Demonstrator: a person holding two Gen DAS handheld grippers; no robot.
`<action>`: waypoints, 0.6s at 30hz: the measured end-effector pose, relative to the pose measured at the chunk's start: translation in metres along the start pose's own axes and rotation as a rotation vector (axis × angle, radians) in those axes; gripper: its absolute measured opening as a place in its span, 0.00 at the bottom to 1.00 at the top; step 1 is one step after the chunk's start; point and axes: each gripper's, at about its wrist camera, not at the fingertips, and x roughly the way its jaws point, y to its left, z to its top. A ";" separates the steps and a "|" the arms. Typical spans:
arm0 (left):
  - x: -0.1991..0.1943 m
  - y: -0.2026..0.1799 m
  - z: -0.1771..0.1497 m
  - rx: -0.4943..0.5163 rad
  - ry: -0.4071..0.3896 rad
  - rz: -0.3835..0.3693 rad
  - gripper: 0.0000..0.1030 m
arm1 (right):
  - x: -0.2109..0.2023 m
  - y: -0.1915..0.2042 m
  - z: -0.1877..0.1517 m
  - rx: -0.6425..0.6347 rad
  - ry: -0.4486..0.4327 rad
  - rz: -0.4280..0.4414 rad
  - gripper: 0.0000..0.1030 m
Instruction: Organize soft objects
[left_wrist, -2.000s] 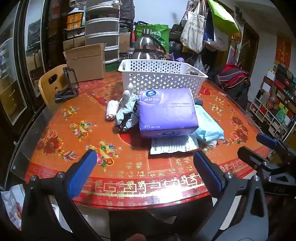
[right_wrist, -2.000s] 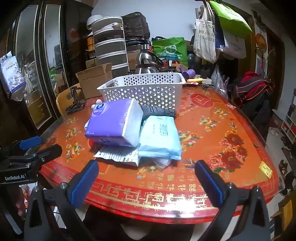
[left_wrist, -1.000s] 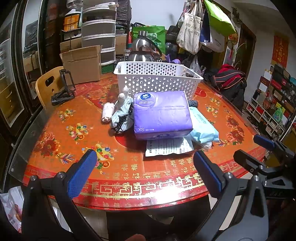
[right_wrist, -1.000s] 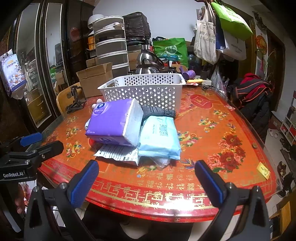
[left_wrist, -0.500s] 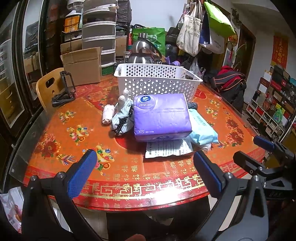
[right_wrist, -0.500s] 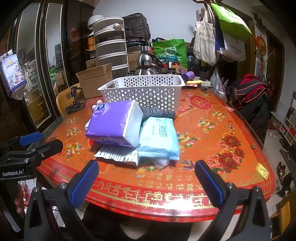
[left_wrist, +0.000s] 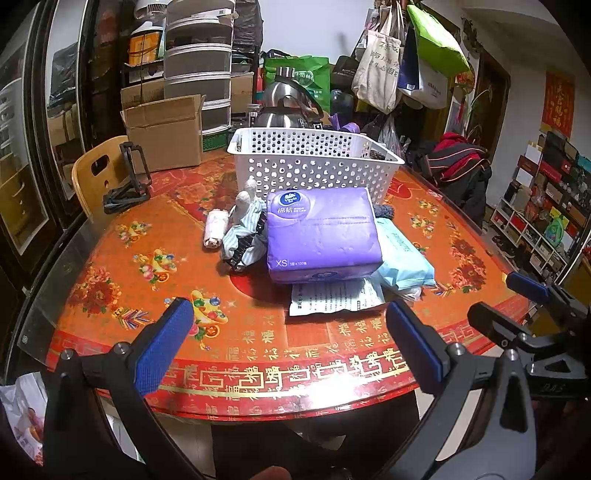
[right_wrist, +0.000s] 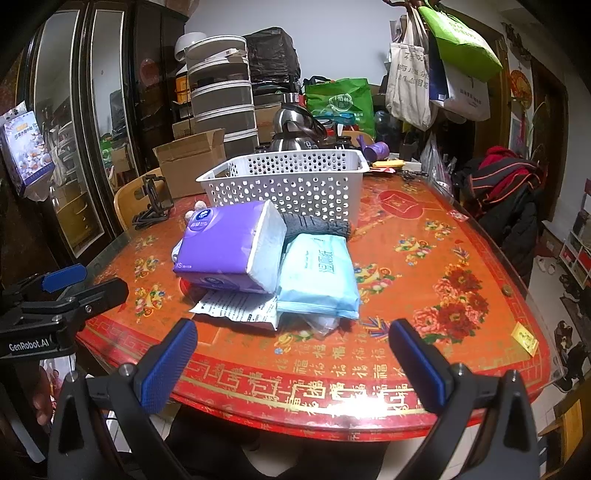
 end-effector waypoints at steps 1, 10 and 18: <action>0.000 0.000 0.000 0.000 -0.001 0.002 1.00 | 0.000 0.000 0.000 0.001 0.000 -0.001 1.00; 0.000 -0.001 0.000 0.001 -0.003 0.004 1.00 | 0.000 -0.001 -0.001 0.004 -0.003 -0.005 1.00; 0.001 -0.002 0.001 0.004 -0.005 0.001 1.00 | 0.000 -0.001 -0.001 0.004 -0.005 -0.002 1.00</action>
